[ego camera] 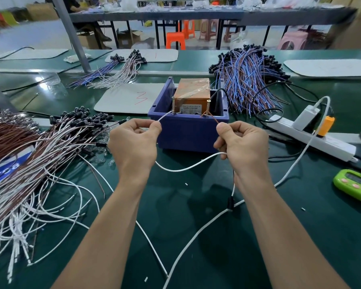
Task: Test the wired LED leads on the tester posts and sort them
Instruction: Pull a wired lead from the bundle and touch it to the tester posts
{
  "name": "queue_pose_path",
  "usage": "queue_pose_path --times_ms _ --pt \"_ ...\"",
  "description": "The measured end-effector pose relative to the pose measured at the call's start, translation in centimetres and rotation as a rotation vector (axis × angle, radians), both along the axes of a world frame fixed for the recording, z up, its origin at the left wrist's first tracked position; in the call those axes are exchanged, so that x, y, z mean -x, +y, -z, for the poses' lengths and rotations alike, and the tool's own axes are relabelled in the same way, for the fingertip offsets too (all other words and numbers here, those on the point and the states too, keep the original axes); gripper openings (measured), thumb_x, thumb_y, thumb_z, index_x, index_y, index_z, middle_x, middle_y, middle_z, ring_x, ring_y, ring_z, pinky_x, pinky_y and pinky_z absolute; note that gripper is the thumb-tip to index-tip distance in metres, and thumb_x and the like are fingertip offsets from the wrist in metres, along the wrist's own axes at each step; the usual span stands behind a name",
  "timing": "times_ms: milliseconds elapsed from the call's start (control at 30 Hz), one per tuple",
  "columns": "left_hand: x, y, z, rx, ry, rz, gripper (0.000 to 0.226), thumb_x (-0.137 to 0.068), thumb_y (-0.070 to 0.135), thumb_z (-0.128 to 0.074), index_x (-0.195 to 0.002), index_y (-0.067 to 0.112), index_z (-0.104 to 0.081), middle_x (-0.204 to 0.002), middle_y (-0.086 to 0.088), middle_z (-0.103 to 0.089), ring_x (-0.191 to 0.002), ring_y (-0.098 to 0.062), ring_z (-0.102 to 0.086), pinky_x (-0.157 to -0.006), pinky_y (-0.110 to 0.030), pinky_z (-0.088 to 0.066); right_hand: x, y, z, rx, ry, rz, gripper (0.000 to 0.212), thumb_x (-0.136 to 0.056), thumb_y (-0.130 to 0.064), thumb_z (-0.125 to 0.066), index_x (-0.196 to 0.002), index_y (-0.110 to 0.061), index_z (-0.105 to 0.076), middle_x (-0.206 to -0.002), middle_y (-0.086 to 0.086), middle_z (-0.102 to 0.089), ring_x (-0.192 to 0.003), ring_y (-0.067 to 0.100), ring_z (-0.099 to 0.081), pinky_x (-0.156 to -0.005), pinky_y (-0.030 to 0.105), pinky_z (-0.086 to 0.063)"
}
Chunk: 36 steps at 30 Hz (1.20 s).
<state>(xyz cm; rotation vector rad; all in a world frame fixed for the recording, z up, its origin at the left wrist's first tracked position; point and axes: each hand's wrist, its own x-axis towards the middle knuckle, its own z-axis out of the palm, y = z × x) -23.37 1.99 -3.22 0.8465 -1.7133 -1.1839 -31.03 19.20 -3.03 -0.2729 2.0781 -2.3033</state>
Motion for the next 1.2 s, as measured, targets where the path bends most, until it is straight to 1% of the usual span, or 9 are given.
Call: queue_pose_path --times_ms 467,567,667,767,833,967,1033,1100,1200 --pt "-0.4 0.6 -0.7 -0.042 -0.003 0.026 0.012 -0.071 0.028 -0.081 -0.063 0.026 -0.073 -0.047 0.010 -0.062 -0.040 -0.005 -0.049 -0.055 -0.023 -0.041 -0.1 0.6 -0.3 -0.042 -0.007 -0.076 0.026 -0.093 -0.012 -0.072 -0.068 -0.011 -0.066 -0.052 0.007 -0.064 -0.040 0.014 -0.049 -0.038 0.023 -0.039" --pt "-1.3 1.1 -1.3 -0.279 0.133 0.294 0.013 -0.066 0.017 -0.077 -0.056 0.020 -0.071 -0.041 0.009 -0.045 -0.037 -0.009 -0.033 -0.043 -0.021 -0.028 -0.9 1.4 -1.1 -0.016 -0.063 -0.269 0.021 -0.093 -0.007 -0.068 -0.073 -0.004 -0.065 -0.051 0.010 -0.061 -0.036 0.015 -0.040 -0.036 0.021 -0.033" --pt "-1.8 2.4 -1.6 -0.419 0.208 0.538 0.017 -0.075 0.011 -0.074 -0.061 0.022 -0.070 -0.045 0.008 -0.037 -0.037 -0.007 -0.025 -0.040 -0.021 -0.018 -2.2 1.6 -1.7 -0.103 -0.075 -0.456 0.026 -0.102 -0.016 -0.058 -0.079 -0.006 -0.065 -0.062 0.014 -0.068 -0.042 0.020 -0.052 -0.045 0.027 -0.035" --pt "-1.3 3.5 -1.4 -0.374 0.273 0.435 0.019 -0.093 0.005 -0.066 -0.079 0.018 -0.062 -0.045 0.008 -0.042 -0.037 -0.007 -0.032 -0.039 -0.018 -0.023 -3.7 2.2 -2.1 -0.213 -0.190 -0.787 0.054 -0.106 -0.049 -0.036 -0.092 -0.004 -0.062 -0.079 0.025 -0.073 -0.058 0.031 -0.065 -0.056 0.033 -0.045" --pt "-1.2 3.4 -1.3 -0.364 0.352 0.319 0.017 -0.097 0.005 -0.061 -0.086 0.017 -0.057 -0.046 0.010 -0.044 -0.038 -0.007 -0.034 -0.039 -0.018 -0.026 -4.1 3.6 -2.7 -0.291 -0.282 -1.060 0.073 -0.096 -0.071 -0.029 -0.102 -0.006 -0.062 -0.080 0.024 -0.073 -0.049 0.028 -0.062 -0.051 0.028 -0.048" --pt "-2.0 2.0 -1.8 -0.364 0.379 0.139 0.013 -0.094 0.006 -0.059 -0.092 0.018 -0.057 -0.047 0.009 -0.051 -0.041 -0.010 -0.041 -0.040 -0.022 -0.030 -3.8 6.9 -5.1 -0.448 -0.160 -1.300 0.057 -0.097 -0.063 -0.046 -0.109 -0.012 -0.069 -0.057 0.006 -0.058 -0.036 0.009 -0.035 -0.041 0.018 -0.031" --pt "-2.8 1.7 -2.1 -0.206 0.192 0.045 0.013 -0.090 0.012 -0.062 -0.091 0.025 -0.060 -0.060 0.008 -0.064 -0.054 -0.019 -0.058 -0.052 -0.032 -0.046 -3.5 8.4 -6.7 -0.507 -0.106 -1.209 0.030 -0.096 -0.040 -0.059 -0.099 -0.014 -0.073 -0.053 -0.004 -0.052 -0.041 0.005 -0.038 -0.045 0.015 -0.033" --pt "-4.0 2.2 -2.8 0.237 -0.161 -0.128 0.010 -0.087 0.025 -0.066 -0.095 0.029 -0.064 -0.093 0.003 -0.072 -0.087 -0.029 -0.067 -0.081 -0.040 -0.054 -3.4 10.1 -8.1 -0.685 -0.002 -1.001 0.011 -0.092 -0.031 -0.069 -0.089 -0.022 -0.074 -0.052 -0.011 -0.053 -0.047 0.003 -0.044 -0.049 0.016 -0.036" --pt "-5.3 5.3 -5.5 0.741 -0.094 0.038 0.025 -0.081 0.034 -0.069 -0.104 0.026 -0.070 -0.137 -0.001 -0.056 -0.117 -0.020 -0.049 -0.102 -0.012 -0.030 -3.7 12.3 -8.8 -1.170 0.274 -0.599 0.004 -0.081 -0.038 -0.073 -0.081 -0.041 -0.071 -0.058 -0.018 -0.061 -0.052 0.000 -0.054 -0.047 0.013 -0.036"
